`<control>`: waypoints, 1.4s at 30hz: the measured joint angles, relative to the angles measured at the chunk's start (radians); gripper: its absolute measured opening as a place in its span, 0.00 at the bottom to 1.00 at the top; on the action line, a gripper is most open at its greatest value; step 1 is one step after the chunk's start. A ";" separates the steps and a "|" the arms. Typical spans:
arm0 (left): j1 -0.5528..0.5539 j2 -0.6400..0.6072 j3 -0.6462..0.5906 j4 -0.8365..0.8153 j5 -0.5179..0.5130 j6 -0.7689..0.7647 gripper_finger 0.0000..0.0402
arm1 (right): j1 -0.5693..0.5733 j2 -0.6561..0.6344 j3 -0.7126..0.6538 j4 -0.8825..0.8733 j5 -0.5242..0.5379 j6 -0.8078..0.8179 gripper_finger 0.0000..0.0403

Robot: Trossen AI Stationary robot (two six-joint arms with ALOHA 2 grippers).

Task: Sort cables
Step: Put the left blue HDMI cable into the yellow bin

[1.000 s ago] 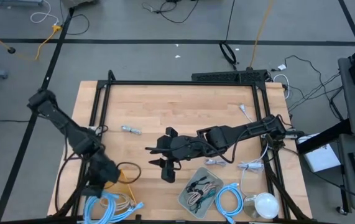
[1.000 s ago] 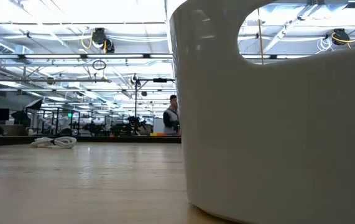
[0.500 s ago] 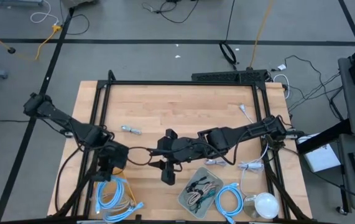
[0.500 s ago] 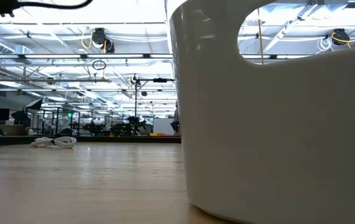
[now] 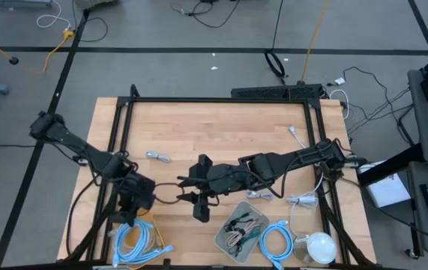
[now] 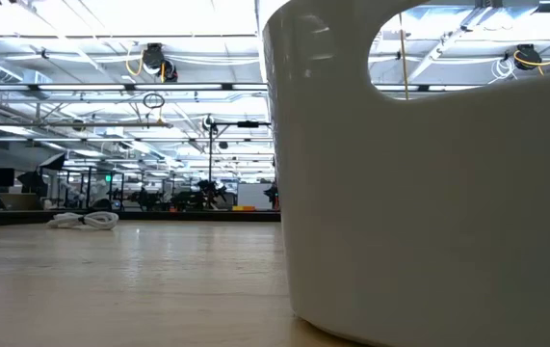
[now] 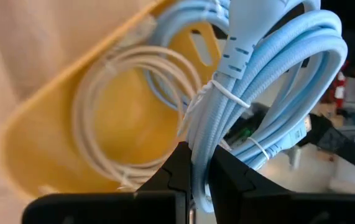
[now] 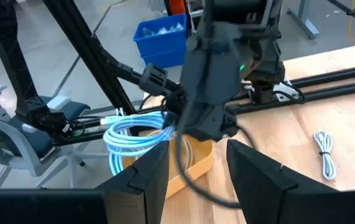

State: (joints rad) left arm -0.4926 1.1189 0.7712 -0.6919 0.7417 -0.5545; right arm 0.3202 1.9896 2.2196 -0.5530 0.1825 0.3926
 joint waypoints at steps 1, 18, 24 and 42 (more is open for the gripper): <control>-0.010 0.008 0.000 0.014 0.018 -0.007 0.08 | 0.000 0.000 0.000 0.006 0.000 -0.005 0.39; -0.082 0.142 0.000 -0.014 0.009 0.048 0.07 | -0.005 0.000 0.000 0.054 0.001 -0.012 0.39; -0.053 0.141 0.000 -0.081 -0.031 0.113 0.07 | -0.005 0.000 0.000 0.070 0.001 -0.012 0.39; 0.002 0.135 0.000 -0.199 -0.118 0.100 0.26 | -0.005 0.000 0.000 0.071 0.004 -0.012 0.38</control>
State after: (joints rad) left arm -0.4908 1.2535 0.7712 -0.8909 0.6235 -0.4544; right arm 0.3149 1.9896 2.2196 -0.4820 0.1867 0.3806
